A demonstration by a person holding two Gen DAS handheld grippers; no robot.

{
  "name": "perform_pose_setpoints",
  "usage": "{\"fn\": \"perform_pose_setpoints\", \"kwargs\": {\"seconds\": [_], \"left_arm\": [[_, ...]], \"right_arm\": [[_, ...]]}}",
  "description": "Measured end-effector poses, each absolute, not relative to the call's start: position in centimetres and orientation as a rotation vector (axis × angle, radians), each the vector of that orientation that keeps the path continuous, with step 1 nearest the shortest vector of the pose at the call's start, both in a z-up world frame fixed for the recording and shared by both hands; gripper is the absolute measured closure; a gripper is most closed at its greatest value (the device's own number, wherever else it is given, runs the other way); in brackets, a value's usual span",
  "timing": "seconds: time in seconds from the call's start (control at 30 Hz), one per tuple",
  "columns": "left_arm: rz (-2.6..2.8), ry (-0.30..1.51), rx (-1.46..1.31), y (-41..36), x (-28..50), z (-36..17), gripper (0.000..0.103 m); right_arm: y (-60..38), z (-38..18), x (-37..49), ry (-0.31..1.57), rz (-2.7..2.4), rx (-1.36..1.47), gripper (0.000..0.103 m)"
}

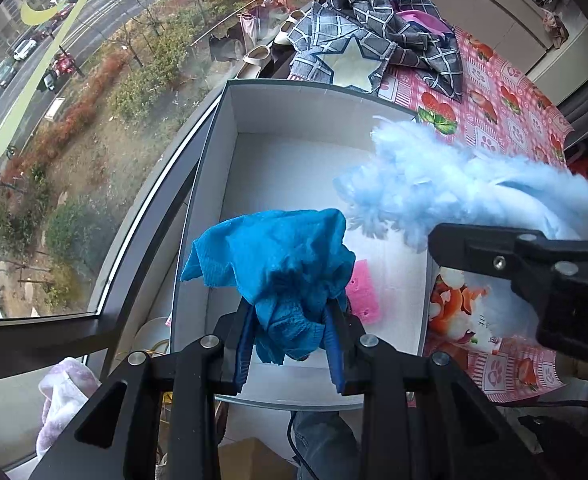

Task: Organize soft objects
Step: 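Open the left tool to drop the blue cloth while the right tool drops the fluffy item into the box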

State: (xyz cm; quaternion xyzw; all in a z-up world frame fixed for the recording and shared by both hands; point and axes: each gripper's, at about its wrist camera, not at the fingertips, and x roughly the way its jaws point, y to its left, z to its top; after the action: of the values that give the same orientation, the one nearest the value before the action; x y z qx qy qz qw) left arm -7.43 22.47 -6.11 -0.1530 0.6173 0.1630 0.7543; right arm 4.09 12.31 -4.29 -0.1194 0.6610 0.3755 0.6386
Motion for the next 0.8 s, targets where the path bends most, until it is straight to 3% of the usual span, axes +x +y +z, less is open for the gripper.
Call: {"fn": "perform_pose_setpoints", "kwargs": {"seconds": [0.17,0.23,0.27,0.3,0.33,0.4,0.57,0.63,0.67,0.8], "left_arm": [[0.344,1.35,-0.329,22.2,-7.3,-6.3,0.068],[0.335,1.346,-0.328,22.2,-7.3,-6.2,0.061],[0.332,1.343,-0.328,22.1,-7.3,-6.2,0.053],[0.332,1.341,-0.325,22.1,-7.3,-6.1,0.041],[0.335,1.336,-0.32,22.1,-7.4,-6.0,0.036],[0.338,1.326,-0.315,22.0,-7.4,-5.8,0.02],[0.333,1.305,-0.33,22.0,-7.3,-5.3,0.014],[0.332,1.31,-0.328,21.9,-7.1,-5.1,0.006],[0.33,1.313,-0.329,21.8,-6.9,-5.0,0.0],[0.288,1.289,-0.346,21.0,-6.3,-4.1,0.0]], "right_arm": [[12.7,-4.8,4.1,1.53,0.858,-0.262,0.067],[12.9,-4.8,4.2,1.536,0.864,-0.253,0.067],[12.9,-4.7,4.2,1.537,0.869,-0.246,0.067],[12.9,-4.6,4.2,1.536,0.872,-0.243,0.064],[12.9,-4.6,4.2,1.534,0.873,-0.241,0.057],[12.8,-4.3,4.2,1.526,0.875,-0.232,0.034],[11.7,-3.8,4.8,1.519,0.837,-0.213,0.011],[10.7,-3.5,5.2,1.508,0.811,-0.194,0.001],[10.3,-3.2,5.4,1.501,0.81,-0.177,0.001],[7.5,-2.1,6.5,1.492,0.764,-0.108,0.001]]}}
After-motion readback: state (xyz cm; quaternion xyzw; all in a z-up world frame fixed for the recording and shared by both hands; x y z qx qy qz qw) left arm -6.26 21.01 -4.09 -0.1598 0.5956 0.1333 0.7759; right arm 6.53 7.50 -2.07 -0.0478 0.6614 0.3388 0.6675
